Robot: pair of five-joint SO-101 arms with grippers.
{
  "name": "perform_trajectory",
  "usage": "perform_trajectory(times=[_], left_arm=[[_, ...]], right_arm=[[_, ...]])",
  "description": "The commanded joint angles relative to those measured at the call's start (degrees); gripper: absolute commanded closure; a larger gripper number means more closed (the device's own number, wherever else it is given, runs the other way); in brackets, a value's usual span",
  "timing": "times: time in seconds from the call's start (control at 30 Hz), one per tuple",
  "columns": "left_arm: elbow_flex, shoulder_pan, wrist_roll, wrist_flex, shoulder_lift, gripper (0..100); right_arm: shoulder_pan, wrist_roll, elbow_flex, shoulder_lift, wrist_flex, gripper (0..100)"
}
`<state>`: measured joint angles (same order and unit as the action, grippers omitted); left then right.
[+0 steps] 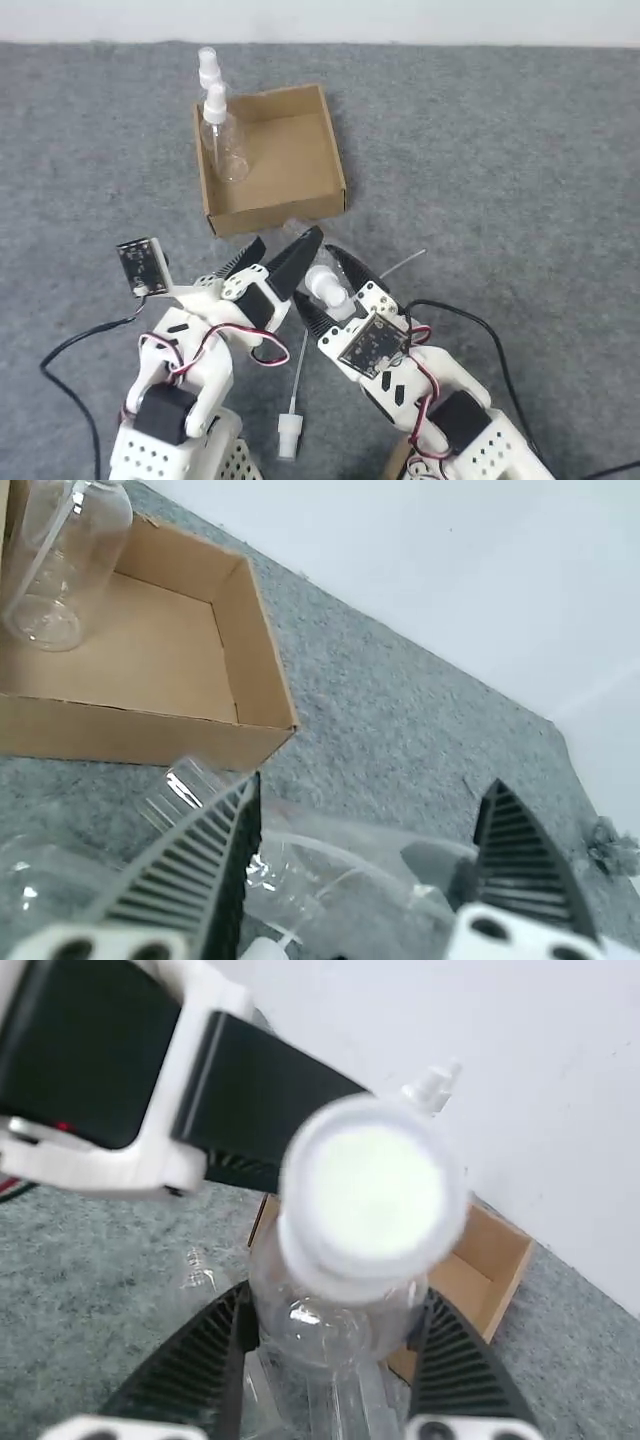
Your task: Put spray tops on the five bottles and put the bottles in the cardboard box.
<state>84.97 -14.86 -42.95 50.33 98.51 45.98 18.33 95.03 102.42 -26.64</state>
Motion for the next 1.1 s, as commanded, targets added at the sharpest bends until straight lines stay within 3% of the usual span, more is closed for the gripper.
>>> perform_trajectory(times=[0.0,0.13,0.57,0.9,1.07], left_arm=[[-0.5,-0.4,0.8,1.6,-0.3,68],[-1.5,0.0,0.7,1.3,-0.3,68],[-10.6,12.4,-2.5,1.7,-0.3,68],[-10.7,33.8,-2.7,1.5,-0.3,68],[-7.3,41.1,-9.0,1.3,-0.3,68]], right_arm=[[0.9,-0.4,0.6,1.5,0.7,88.7],[0.9,-0.4,0.6,1.5,0.3,88.7],[-0.9,-0.4,-0.1,1.4,0.1,88.7],[-2.6,-0.5,-8.0,1.3,-5.4,88.5],[-2.6,-0.2,-11.1,1.2,-5.7,88.4]])
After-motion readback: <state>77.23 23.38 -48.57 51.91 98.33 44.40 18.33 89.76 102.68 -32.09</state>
